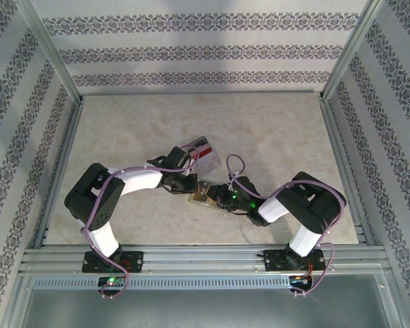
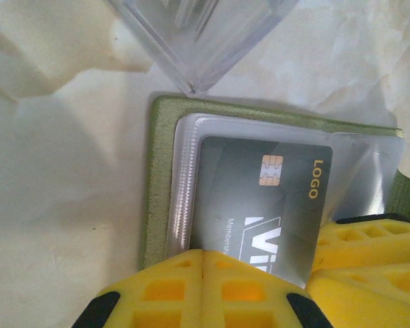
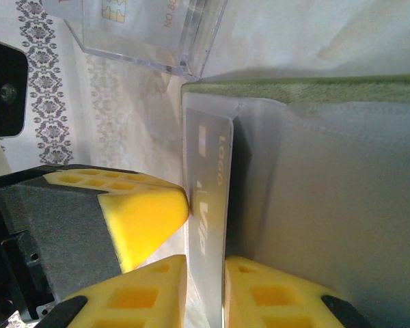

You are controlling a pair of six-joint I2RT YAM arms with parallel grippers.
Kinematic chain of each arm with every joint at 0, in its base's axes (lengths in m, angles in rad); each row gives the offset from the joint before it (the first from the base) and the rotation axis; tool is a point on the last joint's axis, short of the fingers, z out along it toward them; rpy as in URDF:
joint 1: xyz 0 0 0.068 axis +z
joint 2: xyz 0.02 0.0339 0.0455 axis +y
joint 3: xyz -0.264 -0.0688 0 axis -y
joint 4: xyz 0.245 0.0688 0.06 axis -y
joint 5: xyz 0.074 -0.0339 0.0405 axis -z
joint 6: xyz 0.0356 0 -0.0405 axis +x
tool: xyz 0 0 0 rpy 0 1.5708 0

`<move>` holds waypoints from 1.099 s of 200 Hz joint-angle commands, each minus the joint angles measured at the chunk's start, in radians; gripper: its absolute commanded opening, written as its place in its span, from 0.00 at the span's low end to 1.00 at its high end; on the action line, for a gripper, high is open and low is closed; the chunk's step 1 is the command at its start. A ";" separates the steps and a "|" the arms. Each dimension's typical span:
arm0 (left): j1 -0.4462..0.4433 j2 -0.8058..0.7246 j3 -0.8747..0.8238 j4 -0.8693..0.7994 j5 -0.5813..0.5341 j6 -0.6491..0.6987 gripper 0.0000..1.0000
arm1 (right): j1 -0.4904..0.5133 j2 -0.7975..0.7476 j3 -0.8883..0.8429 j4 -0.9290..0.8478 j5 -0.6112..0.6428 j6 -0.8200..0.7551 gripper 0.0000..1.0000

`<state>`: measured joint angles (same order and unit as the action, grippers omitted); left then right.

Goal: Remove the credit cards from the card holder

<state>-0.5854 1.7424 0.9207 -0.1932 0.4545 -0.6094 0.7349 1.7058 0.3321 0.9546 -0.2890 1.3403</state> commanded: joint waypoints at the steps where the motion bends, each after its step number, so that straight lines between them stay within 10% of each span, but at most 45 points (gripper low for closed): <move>1: 0.012 0.011 -0.011 0.000 -0.030 0.011 0.03 | -0.010 0.029 0.005 -0.051 0.002 -0.006 0.22; 220: 0.012 0.020 -0.011 -0.088 -0.097 0.064 0.01 | -0.007 0.034 0.006 -0.059 -0.004 -0.008 0.22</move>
<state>-0.5823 1.7424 0.9207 -0.2016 0.4103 -0.5713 0.7349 1.7107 0.3378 0.9539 -0.2943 1.3399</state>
